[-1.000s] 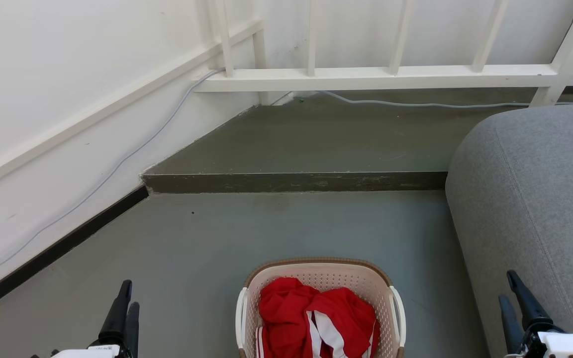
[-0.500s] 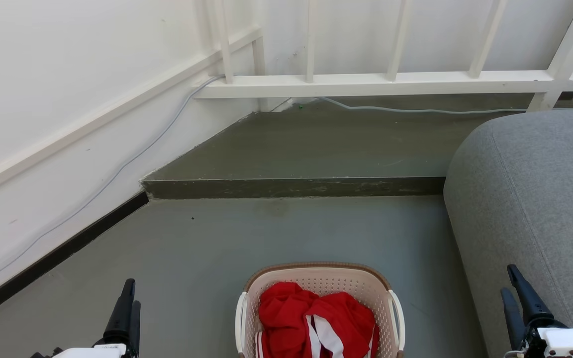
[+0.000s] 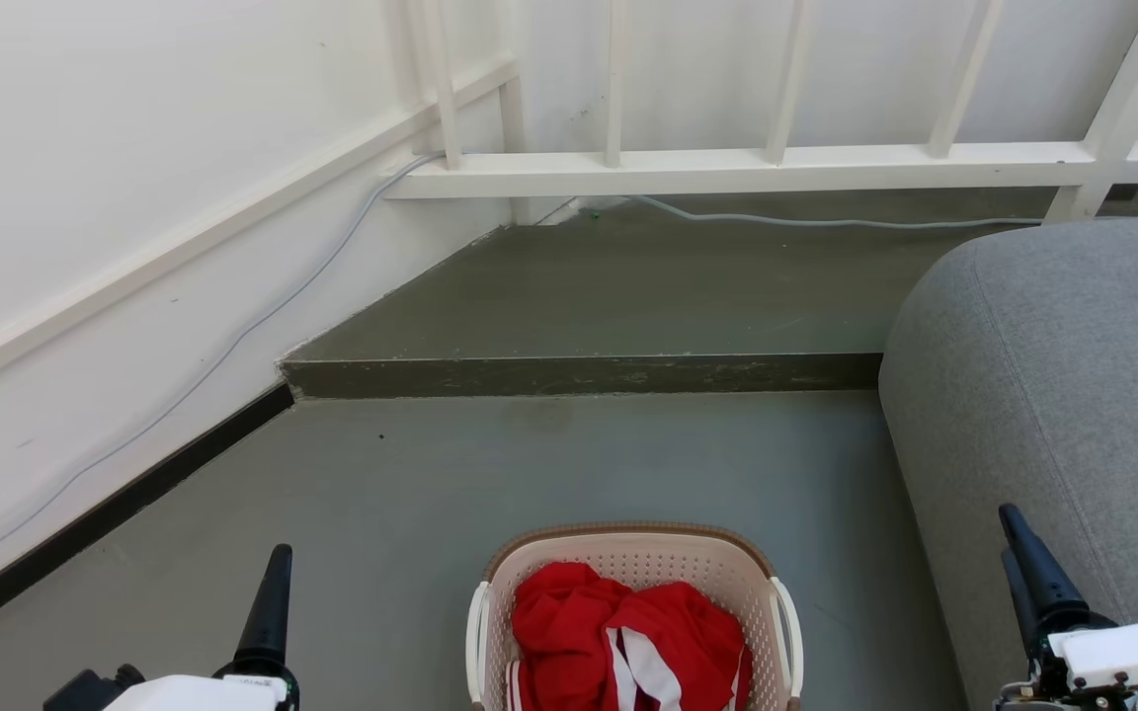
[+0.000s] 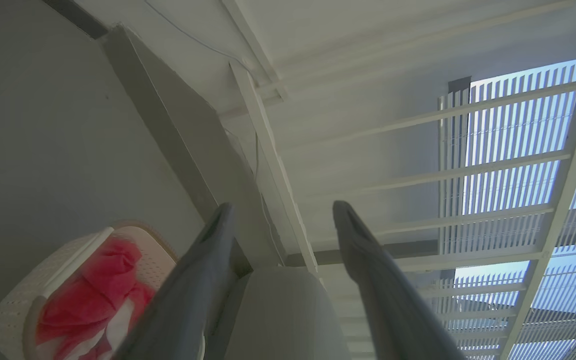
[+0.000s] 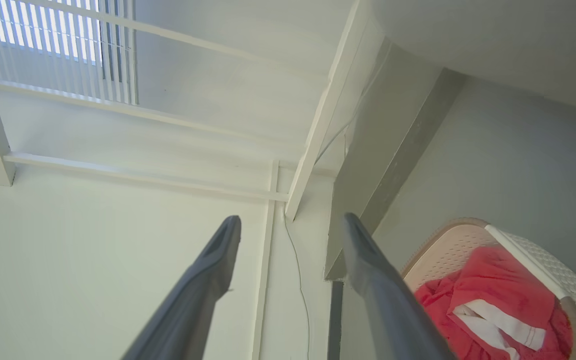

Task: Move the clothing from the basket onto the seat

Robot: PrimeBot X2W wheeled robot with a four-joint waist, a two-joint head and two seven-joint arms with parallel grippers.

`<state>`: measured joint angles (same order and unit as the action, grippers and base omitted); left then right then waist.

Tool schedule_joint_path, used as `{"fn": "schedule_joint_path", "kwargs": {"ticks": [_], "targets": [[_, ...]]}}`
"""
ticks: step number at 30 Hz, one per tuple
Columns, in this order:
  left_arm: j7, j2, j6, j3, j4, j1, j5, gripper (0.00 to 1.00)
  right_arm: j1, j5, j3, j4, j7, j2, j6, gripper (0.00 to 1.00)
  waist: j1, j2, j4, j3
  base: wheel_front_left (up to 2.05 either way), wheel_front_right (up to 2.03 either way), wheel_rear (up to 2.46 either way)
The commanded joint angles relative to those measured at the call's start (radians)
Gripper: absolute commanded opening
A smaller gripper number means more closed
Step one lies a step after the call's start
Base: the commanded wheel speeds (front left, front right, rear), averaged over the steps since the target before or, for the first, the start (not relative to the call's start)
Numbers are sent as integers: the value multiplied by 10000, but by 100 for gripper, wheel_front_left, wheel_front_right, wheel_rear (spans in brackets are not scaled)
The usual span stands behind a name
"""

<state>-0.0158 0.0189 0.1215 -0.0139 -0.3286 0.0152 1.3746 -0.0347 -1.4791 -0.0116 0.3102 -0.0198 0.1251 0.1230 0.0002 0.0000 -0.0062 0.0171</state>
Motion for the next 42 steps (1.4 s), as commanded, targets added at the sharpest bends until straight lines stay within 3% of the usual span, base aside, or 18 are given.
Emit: {"fn": "schedule_joint_path", "kwargs": {"ticks": [1,21,42], "targets": [[124,119,-75,2,362,-502,-425,100,-515,322,-159,-300,163,352,42,100,-2,0,-8,-3,0,0,0],[739,164,-612,1030,540,-577,-4222,100,-797,3142,-1186,-341,780,1124,50,100,-2,0,-47,98,0,0,0],[1326,207,-1122,1494,759,-385,-7091,100,-912,5532,-1852,-415,1367,1625,58,100,-2,0,-202,273,0,0,0]]}}
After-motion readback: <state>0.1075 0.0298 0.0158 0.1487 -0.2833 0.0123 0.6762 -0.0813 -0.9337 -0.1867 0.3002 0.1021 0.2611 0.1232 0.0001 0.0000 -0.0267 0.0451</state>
